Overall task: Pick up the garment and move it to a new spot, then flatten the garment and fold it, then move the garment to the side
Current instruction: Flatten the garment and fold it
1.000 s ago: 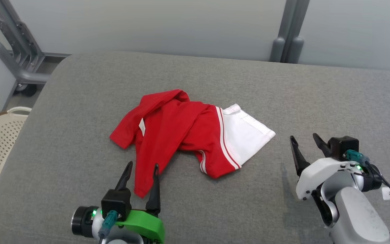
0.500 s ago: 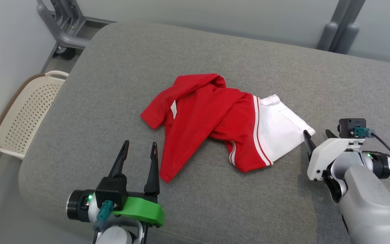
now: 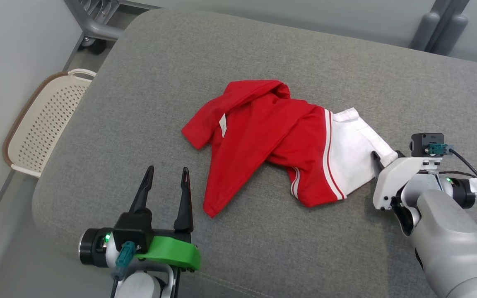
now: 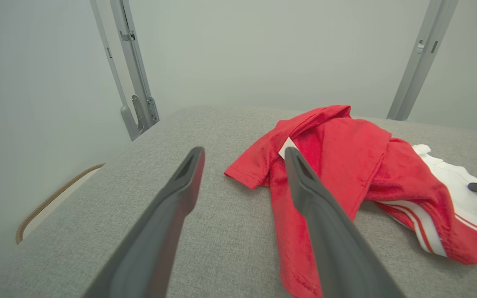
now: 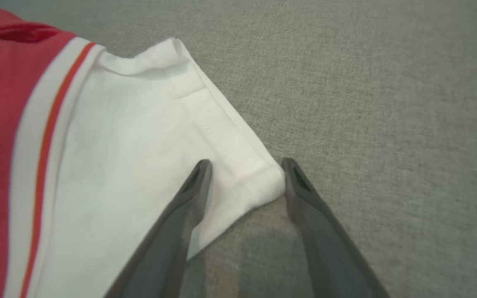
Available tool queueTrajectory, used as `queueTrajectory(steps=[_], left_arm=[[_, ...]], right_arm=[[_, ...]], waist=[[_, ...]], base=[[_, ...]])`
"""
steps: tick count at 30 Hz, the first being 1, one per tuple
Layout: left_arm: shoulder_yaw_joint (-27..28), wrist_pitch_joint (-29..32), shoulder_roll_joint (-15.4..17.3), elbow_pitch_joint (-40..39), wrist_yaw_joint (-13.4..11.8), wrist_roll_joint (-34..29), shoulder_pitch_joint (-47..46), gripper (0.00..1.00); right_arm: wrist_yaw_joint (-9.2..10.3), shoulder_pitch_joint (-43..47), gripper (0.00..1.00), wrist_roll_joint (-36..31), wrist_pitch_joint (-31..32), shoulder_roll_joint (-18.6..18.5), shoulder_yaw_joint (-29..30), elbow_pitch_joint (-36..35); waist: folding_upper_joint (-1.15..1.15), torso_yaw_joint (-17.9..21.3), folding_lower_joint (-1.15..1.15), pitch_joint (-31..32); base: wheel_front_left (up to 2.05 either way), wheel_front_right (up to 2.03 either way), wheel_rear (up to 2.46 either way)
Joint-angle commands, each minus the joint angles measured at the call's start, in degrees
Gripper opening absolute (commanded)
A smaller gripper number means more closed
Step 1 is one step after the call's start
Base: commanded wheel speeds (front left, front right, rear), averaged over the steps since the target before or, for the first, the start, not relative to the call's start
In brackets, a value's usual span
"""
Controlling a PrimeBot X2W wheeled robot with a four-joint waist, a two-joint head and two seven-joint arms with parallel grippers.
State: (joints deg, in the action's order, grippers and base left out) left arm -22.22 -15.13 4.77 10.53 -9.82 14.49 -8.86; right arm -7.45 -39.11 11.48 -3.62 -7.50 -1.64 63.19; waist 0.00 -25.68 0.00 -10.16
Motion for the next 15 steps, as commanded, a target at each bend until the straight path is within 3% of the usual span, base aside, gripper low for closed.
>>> queueTrajectory(steps=[1,2,3,10,15], left_arm=[[0.4,0.0,-0.1,0.0,0.3,-0.6,-0.2,1.0],[0.6,0.0,-0.2,0.0,0.3,-0.6,-0.1,1.0],[0.7,0.0,-0.2,0.0,0.4,-0.7,0.0,1.0],[1.6,0.0,-0.7,0.1,1.2,-1.6,0.5,1.0],[2.0,0.0,-1.0,0.0,1.6,-2.1,0.7,1.0]], right_arm=[[-0.06,0.5,0.29,0.3,0.4,0.8,-1.0,1.3],[-0.05,0.2,0.09,-0.1,0.3,0.7,-1.6,1.6],[-0.05,-0.1,0.0,-0.4,0.1,0.5,-2.2,1.9],[0.01,-3.6,0.0,-1.4,-3.3,-1.2,-4.6,2.4],[0.01,-6.3,0.0,-2.6,-5.1,-4.8,-5.1,2.6]], waist=[[0.0,0.4,0.0,0.1],[0.0,0.6,0.0,0.2],[0.0,0.8,0.0,0.3],[0.0,2.9,0.0,1.0],[0.0,4.1,0.0,1.1]], base=[[0.0,0.0,0.0],[0.0,0.0,0.0],[0.0,0.0,0.0],[0.0,0.0,0.0],[0.0,0.0,0.0]])
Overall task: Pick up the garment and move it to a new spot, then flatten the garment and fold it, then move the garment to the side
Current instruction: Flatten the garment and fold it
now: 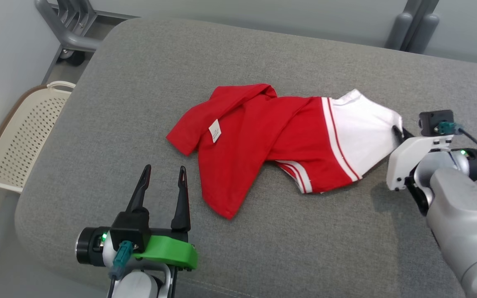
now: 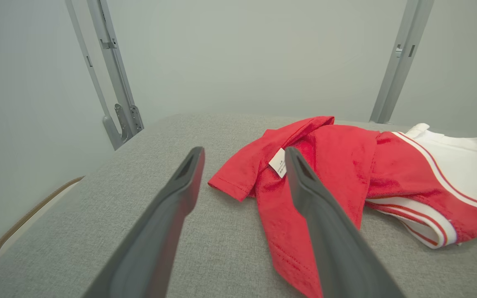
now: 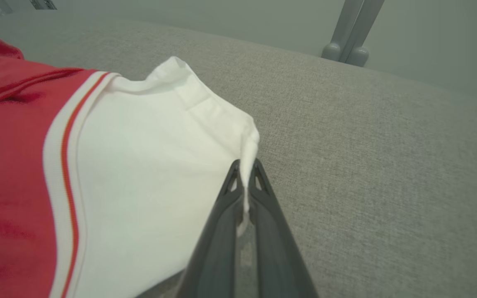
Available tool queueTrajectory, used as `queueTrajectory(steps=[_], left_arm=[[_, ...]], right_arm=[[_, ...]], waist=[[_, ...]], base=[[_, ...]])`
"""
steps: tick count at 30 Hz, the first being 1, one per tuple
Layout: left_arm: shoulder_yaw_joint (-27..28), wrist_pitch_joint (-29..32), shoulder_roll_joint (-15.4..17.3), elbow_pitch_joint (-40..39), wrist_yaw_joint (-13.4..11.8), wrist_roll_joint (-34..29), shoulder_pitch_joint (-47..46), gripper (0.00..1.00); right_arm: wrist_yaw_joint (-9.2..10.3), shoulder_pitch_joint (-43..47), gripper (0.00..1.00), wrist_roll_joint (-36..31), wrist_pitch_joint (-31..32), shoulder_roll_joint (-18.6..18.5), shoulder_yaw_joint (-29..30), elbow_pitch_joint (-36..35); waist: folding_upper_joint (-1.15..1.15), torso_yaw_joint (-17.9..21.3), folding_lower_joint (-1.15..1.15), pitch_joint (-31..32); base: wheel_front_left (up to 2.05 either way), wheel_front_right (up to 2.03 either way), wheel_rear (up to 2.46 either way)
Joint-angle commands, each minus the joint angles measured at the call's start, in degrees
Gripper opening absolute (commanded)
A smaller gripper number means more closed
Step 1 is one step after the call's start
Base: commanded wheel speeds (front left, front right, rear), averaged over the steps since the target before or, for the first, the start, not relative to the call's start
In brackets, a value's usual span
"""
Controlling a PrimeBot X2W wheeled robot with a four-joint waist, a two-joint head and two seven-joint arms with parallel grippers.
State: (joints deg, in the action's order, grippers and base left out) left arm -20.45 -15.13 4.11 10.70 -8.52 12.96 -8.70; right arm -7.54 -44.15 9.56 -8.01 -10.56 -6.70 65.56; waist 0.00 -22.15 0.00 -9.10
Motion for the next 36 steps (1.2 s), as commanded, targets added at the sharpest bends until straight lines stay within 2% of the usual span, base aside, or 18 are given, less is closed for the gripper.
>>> queueTrajectory(steps=[1,14,16,21,28,32,36], left_arm=[[0.3,0.0,-0.3,-0.1,0.3,-0.6,0.6,1.0],[0.7,0.0,-0.5,0.4,1.3,-1.6,0.6,1.0],[0.7,0.0,-0.5,0.6,1.4,-1.9,0.7,1.0],[0.8,0.0,-0.4,1.1,1.5,-2.1,1.3,1.0],[0.8,0.0,-0.1,1.3,1.8,-2.5,1.7,1.0],[0.9,0.0,0.2,1.3,1.8,-2.5,2.2,1.0],[0.9,0.0,0.5,1.3,1.8,-2.5,2.4,1.0]], right_arm=[[0.09,-1.2,0.0,-0.7,-0.7,-1.7,-0.1,0.2],[0.09,-8.3,0.0,-8.1,-4.6,-14.9,2.0,0.1],[0.09,-8.9,0.0,-9.6,-5.5,-15.1,2.0,-0.8],[0.09,-6.5,0.0,-11.5,-6.8,-12.7,0.5,-3.9],[0.09,0.9,0.0,-8.3,-7.2,-9.2,-6.9,-10.8],[0.1,6.6,0.0,-4.8,-7.2,-9.7,-12.7,-17.2],[0.1,11.4,0.0,-1.3,-7.2,-11.8,-18.7,-22.6]], waist=[[0.0,0.6,0.0,0.1],[0.0,2.7,0.0,-0.2],[0.0,3.1,0.0,-0.1],[0.0,4.7,0.0,0.5],[0.0,7.6,0.0,1.9],[0.0,9.7,0.0,2.6],[0.0,11.8,0.0,2.9]], base=[[0.0,0.0,0.0],[0.0,0.0,0.0],[0.0,0.0,0.0],[0.0,0.0,0.0],[0.0,0.0,0.0],[0.0,0.0,0.0],[0.0,0.0,0.0]])
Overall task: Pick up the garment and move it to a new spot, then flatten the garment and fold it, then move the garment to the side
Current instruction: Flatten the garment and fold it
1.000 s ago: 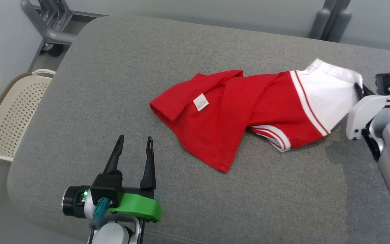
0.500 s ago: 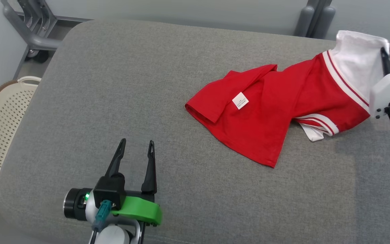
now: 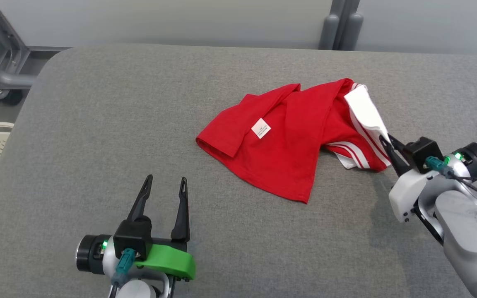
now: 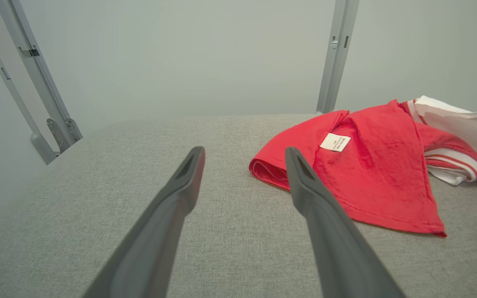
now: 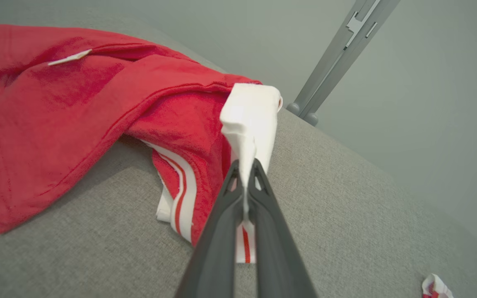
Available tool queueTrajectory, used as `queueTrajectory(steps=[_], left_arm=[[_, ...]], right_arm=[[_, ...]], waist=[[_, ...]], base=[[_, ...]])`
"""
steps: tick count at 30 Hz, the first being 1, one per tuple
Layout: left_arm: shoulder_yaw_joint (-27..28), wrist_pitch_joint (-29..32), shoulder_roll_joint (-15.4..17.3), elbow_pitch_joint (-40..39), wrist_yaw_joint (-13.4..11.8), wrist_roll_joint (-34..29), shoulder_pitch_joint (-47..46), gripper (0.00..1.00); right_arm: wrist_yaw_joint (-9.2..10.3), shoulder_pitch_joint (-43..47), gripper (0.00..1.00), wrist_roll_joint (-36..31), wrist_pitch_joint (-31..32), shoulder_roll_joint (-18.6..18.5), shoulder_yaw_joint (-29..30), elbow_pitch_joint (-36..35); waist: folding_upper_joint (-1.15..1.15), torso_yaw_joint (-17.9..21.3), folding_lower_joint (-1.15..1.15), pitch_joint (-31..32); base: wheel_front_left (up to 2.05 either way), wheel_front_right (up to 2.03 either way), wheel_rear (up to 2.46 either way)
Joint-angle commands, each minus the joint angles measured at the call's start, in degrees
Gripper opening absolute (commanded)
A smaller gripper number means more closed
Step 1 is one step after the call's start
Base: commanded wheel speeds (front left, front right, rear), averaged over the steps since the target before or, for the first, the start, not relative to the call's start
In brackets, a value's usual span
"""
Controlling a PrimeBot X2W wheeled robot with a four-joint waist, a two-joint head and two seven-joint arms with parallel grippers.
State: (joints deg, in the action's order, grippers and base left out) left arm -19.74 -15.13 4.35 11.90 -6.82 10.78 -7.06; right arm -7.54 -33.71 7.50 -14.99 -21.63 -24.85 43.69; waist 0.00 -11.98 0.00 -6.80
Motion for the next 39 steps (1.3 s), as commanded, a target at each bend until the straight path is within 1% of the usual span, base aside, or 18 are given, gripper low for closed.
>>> queueTrajectory(steps=[1,5,6,7,13,17,18,19,20,27,31,36,39], left_arm=[[0.1,0.0,0.3,0.0,0.1,-0.3,0.7,1.0],[0.1,0.0,0.4,-0.1,0.0,-0.3,0.5,1.0],[0.1,0.0,0.4,-0.1,-0.1,-0.3,0.4,1.0],[0.1,0.0,0.4,-0.1,-0.1,-0.3,0.4,1.0],[0.1,0.0,0.3,0.0,-0.2,-0.1,-0.1,1.0],[0.2,0.0,0.3,0.1,-0.2,-0.1,-0.2,1.0],[0.2,0.0,0.3,0.1,-0.2,0.0,-0.2,1.0],[0.2,0.0,0.3,0.1,-0.3,0.0,-0.2,1.0],[0.2,0.0,0.3,0.1,-0.3,0.0,-0.2,1.0],[0.3,0.0,0.3,-0.1,-0.3,0.2,-0.3,1.0],[0.2,0.0,0.3,0.2,-0.2,0.2,-0.5,1.0],[0.4,0.0,0.3,0.3,-0.3,0.3,-0.2,1.0],[0.5,0.0,0.3,0.5,-0.1,0.6,0.1,1.0]], right_arm=[[0.1,1.9,0.0,1.3,-0.2,-1.3,-2.0,-1.8],[0.1,4.6,0.0,3.3,0.9,-4.4,-8.4,-5.4],[0.1,5.1,0.0,3.8,1.7,-6.2,-10.9,-6.6],[0.1,5.1,0.0,3.8,1.7,-6.2,-10.9,-6.6],[0.1,5.8,0.0,3.9,2.7,-10.2,-17.3,-8.4],[0.1,5.6,0.0,5.2,2.3,-11.1,-19.3,-8.9],[0.1,5.7,0.18,5.5,2.1,-11.1,-19.5,-9.1],[0.1,6.0,0.48,5.8,1.8,-11.0,-19.6,-9.2],[0.1,6.3,1.0,6.1,1.7,-10.8,-19.8,-9.2],[0.1,7.5,1.0,6.5,0.5,-10.1,-20.5,-8.8],[0.1,8.5,1.0,6.9,0.1,-8.9,-19.9,-8.6],[0.1,10.1,1.0,8.2,-0.2,-7.3,-15.8,-10.0],[0.09,11.3,1.0,9.0,-0.2,-6.5,-11.8,-12.6]], waist=[[0.0,2.0,0.0,0.6],[0.0,3.5,0.0,0.4],[0.0,4.0,0.0,0.4],[0.0,4.0,0.0,0.4],[0.0,4.7,0.0,0.2],[0.0,4.9,0.0,0.1],[0.0,4.9,0.0,0.0],[0.0,4.9,0.0,0.0],[0.0,5.0,0.0,0.0],[0.0,5.7,0.0,-0.2],[0.0,6.3,0.0,-0.2],[0.0,7.2,0.0,0.4],[0.0,7.9,0.0,1.0]], base=[[0.0,0.0,0.0],[0.0,0.0,0.0],[0.0,0.0,0.0],[0.0,0.0,0.0],[0.0,0.0,0.0],[0.0,0.0,0.0],[0.0,0.0,0.0],[0.0,0.0,0.0],[0.0,0.0,0.0],[0.0,0.0,0.0],[0.0,0.0,0.0],[0.0,0.0,0.0],[0.0,0.0,0.0]])
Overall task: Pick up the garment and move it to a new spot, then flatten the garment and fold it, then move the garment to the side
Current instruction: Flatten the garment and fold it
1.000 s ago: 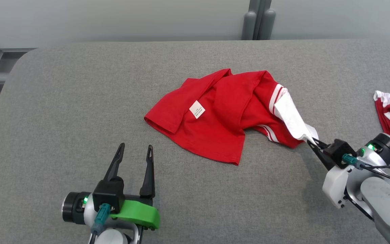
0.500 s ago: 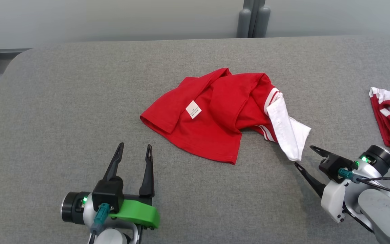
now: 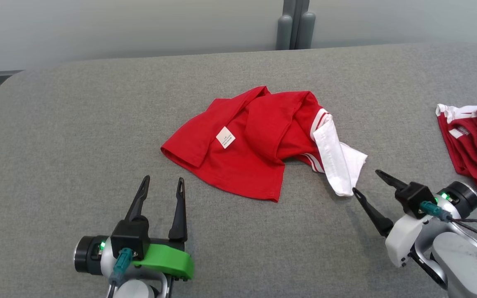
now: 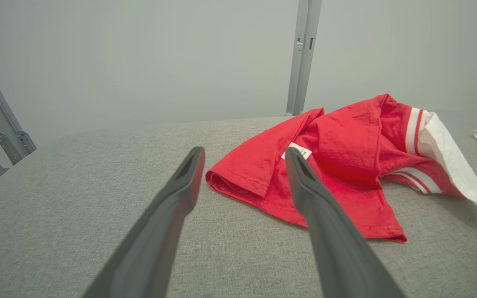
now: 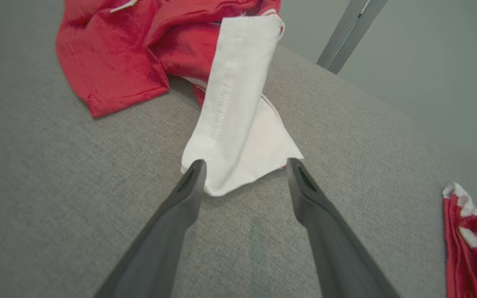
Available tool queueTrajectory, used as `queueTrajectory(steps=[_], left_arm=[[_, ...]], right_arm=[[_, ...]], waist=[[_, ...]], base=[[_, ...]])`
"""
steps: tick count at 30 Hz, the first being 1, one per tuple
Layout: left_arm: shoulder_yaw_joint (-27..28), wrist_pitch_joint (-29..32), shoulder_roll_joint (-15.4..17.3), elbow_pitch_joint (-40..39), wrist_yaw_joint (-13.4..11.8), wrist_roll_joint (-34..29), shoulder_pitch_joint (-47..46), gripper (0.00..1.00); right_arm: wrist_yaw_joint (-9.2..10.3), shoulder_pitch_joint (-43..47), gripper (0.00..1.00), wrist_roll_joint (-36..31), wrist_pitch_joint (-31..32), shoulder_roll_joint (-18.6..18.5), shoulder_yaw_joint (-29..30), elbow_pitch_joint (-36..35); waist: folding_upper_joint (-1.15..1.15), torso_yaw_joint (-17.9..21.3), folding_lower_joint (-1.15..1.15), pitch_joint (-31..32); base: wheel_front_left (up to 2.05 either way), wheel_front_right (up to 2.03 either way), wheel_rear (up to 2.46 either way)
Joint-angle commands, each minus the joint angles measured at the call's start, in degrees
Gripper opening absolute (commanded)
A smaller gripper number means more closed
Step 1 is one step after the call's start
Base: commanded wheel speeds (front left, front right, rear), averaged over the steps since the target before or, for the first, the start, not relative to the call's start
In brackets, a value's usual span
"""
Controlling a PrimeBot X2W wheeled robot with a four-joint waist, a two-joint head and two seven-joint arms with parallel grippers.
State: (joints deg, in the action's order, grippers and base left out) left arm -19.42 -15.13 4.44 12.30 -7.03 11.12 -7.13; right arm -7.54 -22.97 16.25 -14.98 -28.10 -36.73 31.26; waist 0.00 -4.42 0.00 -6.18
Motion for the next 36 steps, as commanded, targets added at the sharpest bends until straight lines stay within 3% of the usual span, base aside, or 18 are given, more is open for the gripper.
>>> queueTrajectory(steps=[1,8,16,27,36], left_arm=[[0.2,0.0,0.2,0.2,0.2,0.4,0.3,1.0],[1.1,0.0,-0.3,1.0,1.0,2.4,1.1,1.0],[3.3,0.0,-0.5,1.3,1.3,3.7,2.4,1.0],[8.6,0.0,-0.9,-0.9,1.9,4.9,7.4,1.0],[10.0,0.0,-1.2,-1.9,3.0,4.1,9.2,1.0]], right_arm=[[0.1,1.2,1.0,0.5,-0.2,0.2,1.8,-1.1],[0.09,7.7,1.0,-2.3,-0.2,5.9,19.5,-11.0],[0.09,12.2,1.0,-6.6,-0.2,12.7,28.6,-17.3],[0.08,17.1,1.0,-9.4,-0.2,22.1,35.0,-24.5],[0.07,18.5,1.0,-9.5,-0.2,24.5,35.3,-24.8]], waist=[[0.0,0.6,0.0,0.5],[0.0,2.8,0.0,2.5],[0.0,4.0,0.0,4.3],[0.0,3.2,0.0,6.7],[0.0,2.6,0.0,7.6]], base=[[0.0,0.0,0.0],[0.0,0.0,0.0],[0.0,0.0,0.0],[0.0,0.0,0.0],[0.0,0.0,0.0]])
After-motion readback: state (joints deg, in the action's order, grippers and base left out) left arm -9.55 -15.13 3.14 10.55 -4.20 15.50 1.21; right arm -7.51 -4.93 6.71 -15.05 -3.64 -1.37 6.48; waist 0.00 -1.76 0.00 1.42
